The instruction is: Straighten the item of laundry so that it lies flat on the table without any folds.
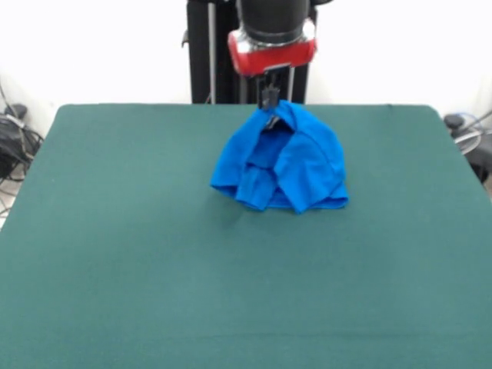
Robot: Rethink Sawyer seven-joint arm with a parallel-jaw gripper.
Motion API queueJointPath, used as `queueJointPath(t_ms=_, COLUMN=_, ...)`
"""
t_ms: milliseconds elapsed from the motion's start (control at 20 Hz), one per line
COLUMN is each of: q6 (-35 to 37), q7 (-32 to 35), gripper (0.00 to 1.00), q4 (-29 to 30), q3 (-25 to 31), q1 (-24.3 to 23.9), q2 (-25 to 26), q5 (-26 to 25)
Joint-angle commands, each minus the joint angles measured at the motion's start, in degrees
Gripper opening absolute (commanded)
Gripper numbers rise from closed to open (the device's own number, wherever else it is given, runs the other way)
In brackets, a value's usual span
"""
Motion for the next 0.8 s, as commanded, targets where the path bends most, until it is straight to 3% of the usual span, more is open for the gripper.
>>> queueJointPath(t_ms=50, q6=7.36, q7=-0.12, gripper=0.00, q4=-5.33, q3=3.89, q1=4.53, q2=-4.62, q5=3.72)
queueJointPath(t_ms=250, q6=8.88, q7=0.70, gripper=0.00, q4=-7.20, q3=3.07, q1=6.41, q2=-5.76, q5=4.35)
queueJointPath(t_ms=800, q6=6.36, q7=3.30, gripper=0.00, q4=-11.45, q3=1.09, q1=10.88, q2=-2.42, q5=4.11)
